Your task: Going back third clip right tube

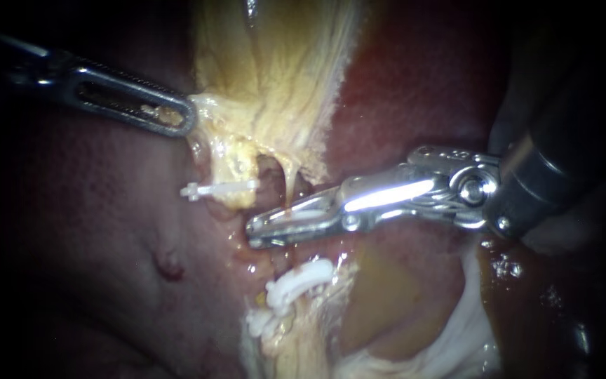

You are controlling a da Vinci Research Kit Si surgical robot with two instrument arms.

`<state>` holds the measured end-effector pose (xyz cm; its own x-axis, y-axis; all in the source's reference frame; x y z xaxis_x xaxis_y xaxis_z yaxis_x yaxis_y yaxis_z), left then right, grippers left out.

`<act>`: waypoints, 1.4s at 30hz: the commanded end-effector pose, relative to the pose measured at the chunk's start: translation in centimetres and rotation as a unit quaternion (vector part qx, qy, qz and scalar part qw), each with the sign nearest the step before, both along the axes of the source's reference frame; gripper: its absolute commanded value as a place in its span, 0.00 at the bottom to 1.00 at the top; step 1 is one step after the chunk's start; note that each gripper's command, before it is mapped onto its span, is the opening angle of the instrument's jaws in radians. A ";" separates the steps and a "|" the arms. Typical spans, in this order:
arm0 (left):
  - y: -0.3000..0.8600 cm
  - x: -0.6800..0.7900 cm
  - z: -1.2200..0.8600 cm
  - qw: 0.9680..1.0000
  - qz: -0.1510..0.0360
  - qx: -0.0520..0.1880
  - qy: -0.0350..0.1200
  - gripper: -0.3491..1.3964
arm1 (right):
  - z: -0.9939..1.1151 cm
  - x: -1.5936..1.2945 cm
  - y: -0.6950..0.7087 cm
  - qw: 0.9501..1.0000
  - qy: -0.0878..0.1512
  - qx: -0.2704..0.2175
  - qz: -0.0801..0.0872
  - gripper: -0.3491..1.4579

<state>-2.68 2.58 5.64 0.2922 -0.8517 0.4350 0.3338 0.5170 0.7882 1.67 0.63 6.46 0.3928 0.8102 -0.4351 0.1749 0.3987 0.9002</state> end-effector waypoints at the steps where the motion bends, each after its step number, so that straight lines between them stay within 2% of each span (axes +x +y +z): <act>1: 0.00 0.00 0.00 1.000 0.000 0.000 0.000 0.00 | 0.00 -0.01 0.00 1.000 0.000 0.000 0.000 0.00; 9: 0.00 0.00 0.00 1.000 0.000 0.000 0.000 0.00 | 0.00 -0.01 -0.02 1.000 0.001 0.000 -0.005 0.02; 12: 0.00 0.00 0.00 1.000 0.000 0.000 0.000 0.00 | 0.01 0.01 -0.06 1.000 0.001 -0.002 -0.005 0.28; 14: 0.00 0.00 0.00 1.000 0.000 0.000 0.000 0.00 | 0.02 0.03 -0.08 1.000 -0.005 -0.009 0.007 0.38; 15: 0.00 0.00 0.01 1.000 0.000 0.000 0.000 0.00 | 0.03 0.06 -0.09 1.000 -0.011 -0.015 0.019 0.42; 19: 0.00 0.00 0.01 1.000 0.000 0.000 0.000 0.00 | 0.07 0.13 -0.11 0.998 -0.022 -0.038 0.045 0.46; 21: 0.00 0.00 0.01 1.000 0.000 0.000 0.000 0.00 | 0.09 0.15 -0.12 0.997 -0.018 -0.058 0.049 0.46; 24: 0.00 0.00 0.00 1.000 0.000 0.000 0.000 0.00 | 0.13 0.17 -0.13 0.993 -0.015 -0.102 0.063 0.45; 28: 0.00 0.00 0.00 1.000 0.000 0.000 0.000 0.00 | 0.18 0.17 -0.11 0.979 -0.033 -0.176 0.102 0.47; 31: 0.00 0.00 0.00 1.000 0.000 0.000 0.000 0.00 | 0.22 0.12 -0.09 0.968 -0.042 -0.219 0.118 0.47; 37: 0.00 0.00 0.00 1.000 0.000 0.000 0.000 0.00 | 0.24 0.01 -0.07 0.961 -0.039 -0.250 0.116 0.47; 42: 0.00 0.01 0.00 1.000 0.001 0.000 0.000 0.00 | 0.18 -0.11 -0.09 0.959 -0.031 -0.259 0.108 0.47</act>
<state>-2.66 2.58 5.65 0.2930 -0.8514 0.4352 0.3337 0.5175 0.7879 1.52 0.54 6.63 0.2792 0.5505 -0.7868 -0.0068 0.8205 0.5716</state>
